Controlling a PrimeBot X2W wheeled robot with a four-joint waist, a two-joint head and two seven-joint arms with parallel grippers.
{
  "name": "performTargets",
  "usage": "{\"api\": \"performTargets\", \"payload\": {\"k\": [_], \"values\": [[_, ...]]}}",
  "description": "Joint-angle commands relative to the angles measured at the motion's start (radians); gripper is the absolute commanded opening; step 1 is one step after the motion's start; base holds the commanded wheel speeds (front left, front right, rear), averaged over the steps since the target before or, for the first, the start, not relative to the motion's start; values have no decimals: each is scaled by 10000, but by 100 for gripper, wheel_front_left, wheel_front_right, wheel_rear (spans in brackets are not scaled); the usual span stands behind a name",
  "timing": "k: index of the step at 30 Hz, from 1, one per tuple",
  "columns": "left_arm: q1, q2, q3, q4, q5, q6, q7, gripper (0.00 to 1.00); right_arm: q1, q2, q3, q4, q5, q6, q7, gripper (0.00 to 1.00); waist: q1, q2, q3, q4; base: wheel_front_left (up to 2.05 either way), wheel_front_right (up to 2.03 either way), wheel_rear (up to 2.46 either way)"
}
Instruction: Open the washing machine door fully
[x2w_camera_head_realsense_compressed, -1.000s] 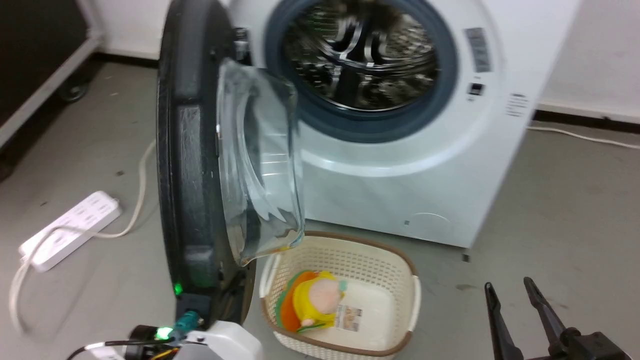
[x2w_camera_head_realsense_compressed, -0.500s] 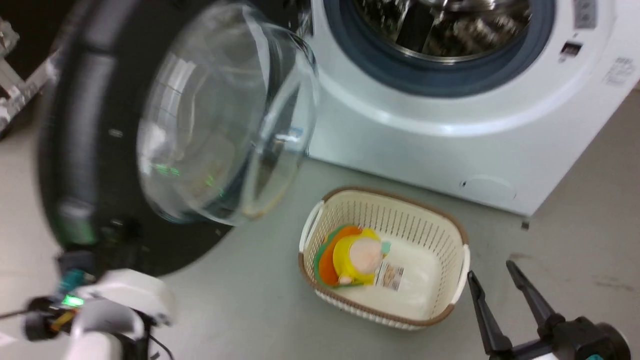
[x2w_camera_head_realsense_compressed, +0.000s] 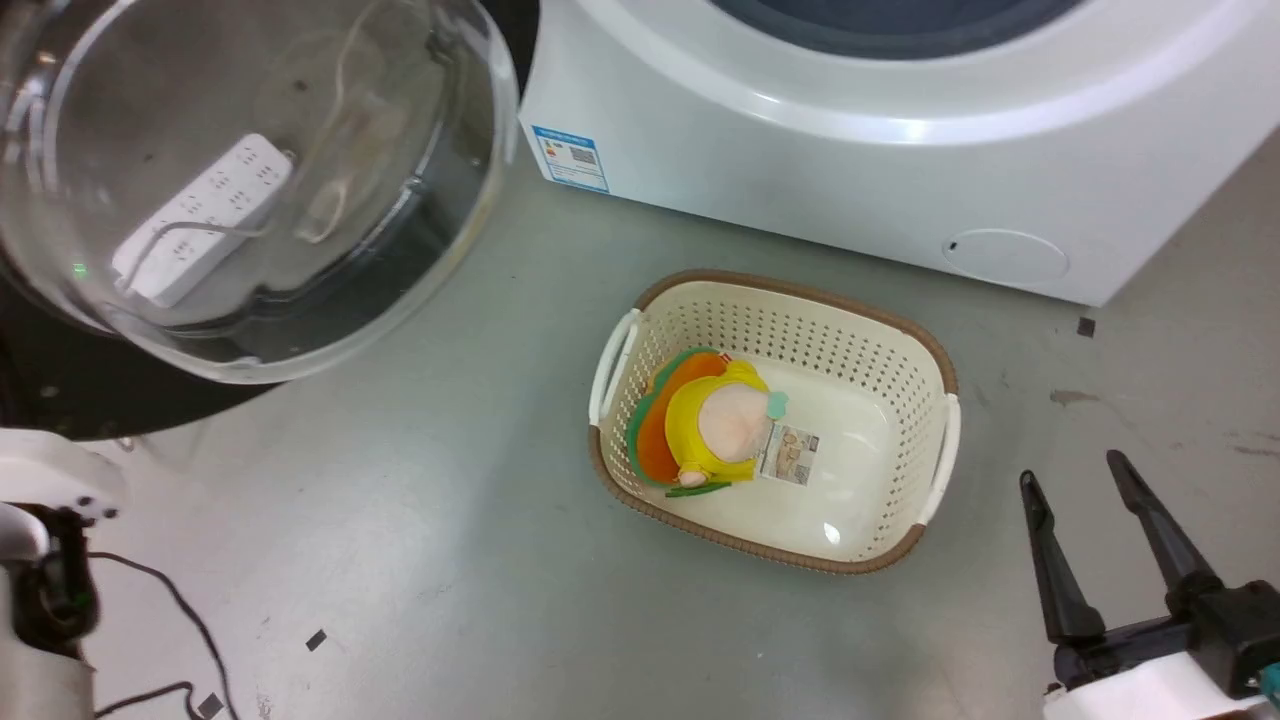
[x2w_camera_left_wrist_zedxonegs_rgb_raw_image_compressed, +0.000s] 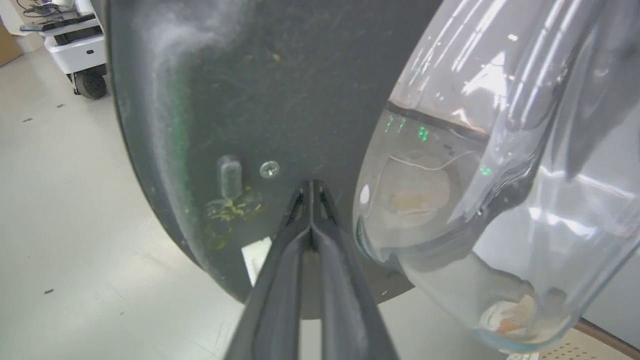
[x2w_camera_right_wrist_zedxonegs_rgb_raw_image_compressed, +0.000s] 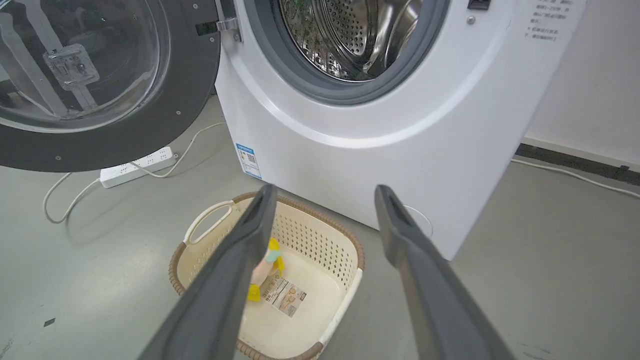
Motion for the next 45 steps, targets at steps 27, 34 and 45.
{"api": "performTargets", "payload": {"k": [27, 34, 45], "values": [[2594, -1408, -2396, -2138, 1118, -321, -927, 0, 179, 675, -384, 749, 58, 8, -389, 100, -3, 0, -3189, -1694, 0, 0, 0], [3495, -1901, -3209, -2912, 1562, -97, -930, 0, 452, 744, -445, 713, 53, 8, -398, 100, -3, 0, -3541, -2355, 0, 0, 0], [4216, -2294, -4165, -2587, 2099, 70, -1086, 100, 776, 838, -491, 677, 220, 8, -401, 100, -3, 0, -3727, -2999, 0, 0, 0]]}}
